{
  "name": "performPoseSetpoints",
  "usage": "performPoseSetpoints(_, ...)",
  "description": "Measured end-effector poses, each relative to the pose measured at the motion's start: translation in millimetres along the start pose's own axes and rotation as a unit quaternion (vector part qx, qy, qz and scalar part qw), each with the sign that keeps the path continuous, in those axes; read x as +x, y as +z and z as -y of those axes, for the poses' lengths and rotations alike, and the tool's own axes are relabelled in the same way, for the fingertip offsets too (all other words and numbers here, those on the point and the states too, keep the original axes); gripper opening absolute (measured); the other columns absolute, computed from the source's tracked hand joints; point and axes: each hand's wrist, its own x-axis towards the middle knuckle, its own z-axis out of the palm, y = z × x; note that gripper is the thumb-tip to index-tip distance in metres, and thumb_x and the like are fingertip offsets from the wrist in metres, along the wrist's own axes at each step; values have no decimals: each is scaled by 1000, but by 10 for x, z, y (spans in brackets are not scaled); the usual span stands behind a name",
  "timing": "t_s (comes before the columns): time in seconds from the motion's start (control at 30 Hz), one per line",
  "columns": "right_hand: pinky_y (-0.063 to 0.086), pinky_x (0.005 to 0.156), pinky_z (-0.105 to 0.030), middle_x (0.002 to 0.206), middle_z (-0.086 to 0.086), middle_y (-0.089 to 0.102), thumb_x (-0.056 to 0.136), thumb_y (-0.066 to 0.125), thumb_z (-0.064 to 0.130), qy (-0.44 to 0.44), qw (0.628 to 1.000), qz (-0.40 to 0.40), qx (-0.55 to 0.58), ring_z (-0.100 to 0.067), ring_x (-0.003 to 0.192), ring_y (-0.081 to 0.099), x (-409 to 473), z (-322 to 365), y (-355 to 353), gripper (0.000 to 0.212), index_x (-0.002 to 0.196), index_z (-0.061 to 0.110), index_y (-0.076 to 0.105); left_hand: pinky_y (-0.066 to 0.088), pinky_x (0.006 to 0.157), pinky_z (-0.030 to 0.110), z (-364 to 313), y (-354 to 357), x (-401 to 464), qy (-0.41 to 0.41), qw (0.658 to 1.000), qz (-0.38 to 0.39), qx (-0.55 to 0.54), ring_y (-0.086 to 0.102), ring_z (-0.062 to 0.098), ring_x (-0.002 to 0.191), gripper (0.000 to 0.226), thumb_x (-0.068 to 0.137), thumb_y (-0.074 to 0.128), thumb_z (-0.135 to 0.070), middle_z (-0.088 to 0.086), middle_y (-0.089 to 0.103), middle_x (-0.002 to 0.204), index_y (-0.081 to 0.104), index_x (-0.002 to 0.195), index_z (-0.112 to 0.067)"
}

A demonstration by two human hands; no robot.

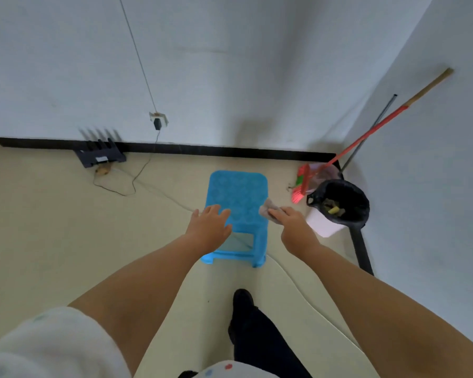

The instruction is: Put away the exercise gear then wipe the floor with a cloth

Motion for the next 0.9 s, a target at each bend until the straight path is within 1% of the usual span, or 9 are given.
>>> performPoseSetpoints(0.27,43,98,-43,129,-11,51,76,39,-17,12,992,122,4,-31,116,47,1436,-563,512,69,135,15,52,27,108,39,395,522,1403,-45,996,66,-48,32,25,135,47,100,30,-35,8,33,147,29,144,-18)
performPoseSetpoints(0.37,43,98,-40,127,-10,51,78,44,-15,0,993,118,10,-32,117,48,1953,-813,1035,65,134,17,52,26,109,38,540,976,2016,-61,994,61,-61,30,23,137,49,99,32,-33,8,31,148,27,145,-19)
performPoseSetpoints(0.47,33,109,-39,140,-8,43,85,42,-9,42,989,134,49,-28,131,37,2328,-1047,1635,60,137,20,49,19,114,41,598,1536,2508,-56,995,55,-55,20,21,142,52,100,32,-34,8,21,154,22,149,-21)
performPoseSetpoints(0.57,35,107,-43,139,-11,46,79,42,-13,20,998,63,21,-31,127,40,2402,-1191,2234,63,135,15,51,13,117,47,655,2105,2786,-52,994,77,-52,11,22,146,54,100,33,-35,11,11,158,19,150,-21)
performPoseSetpoints(0.63,41,100,-48,134,-15,52,70,41,-10,-17,1000,14,-12,-32,121,43,2300,-1317,2594,66,131,11,53,26,113,53,713,2417,2859,-47,996,55,-50,27,28,142,53,95,46,-33,16,26,154,36,145,-18)
performPoseSetpoints(0.7,32,103,-50,136,-18,51,72,35,0,-35,997,23,-59,-30,128,34,2208,-1382,2804,63,133,13,48,43,100,56,749,2626,2860,-53,997,32,-46,50,31,128,48,86,53,-32,18,48,140,56,130,-15)
performPoseSetpoints(0.77,22,109,-50,142,-17,46,80,32,11,-37,993,42,-107,-28,134,27,2145,-1378,2847,58,137,15,40,43,98,55,749,2687,2822,-54,997,39,-33,53,29,125,50,84,45,-34,17,51,138,58,129,-16)
performPoseSetpoints(0.83,25,112,-50,147,-15,40,83,31,22,-35,984,87,-152,-27,138,23,2161,-1335,2753,58,141,16,37,31,108,53,743,2641,2817,-45,997,43,-38,36,28,138,54,91,46,-34,17,33,151,42,142,-17)
performPoseSetpoints(0.9,21,115,-49,155,-12,25,85,17,37,-10,973,181,-140,-24,144,15,2269,-1268,2575,66,147,18,32,12,116,48,796,2461,2843,-42,993,98,-52,6,24,147,60,98,37,-36,12,2,160,15,152,-19)
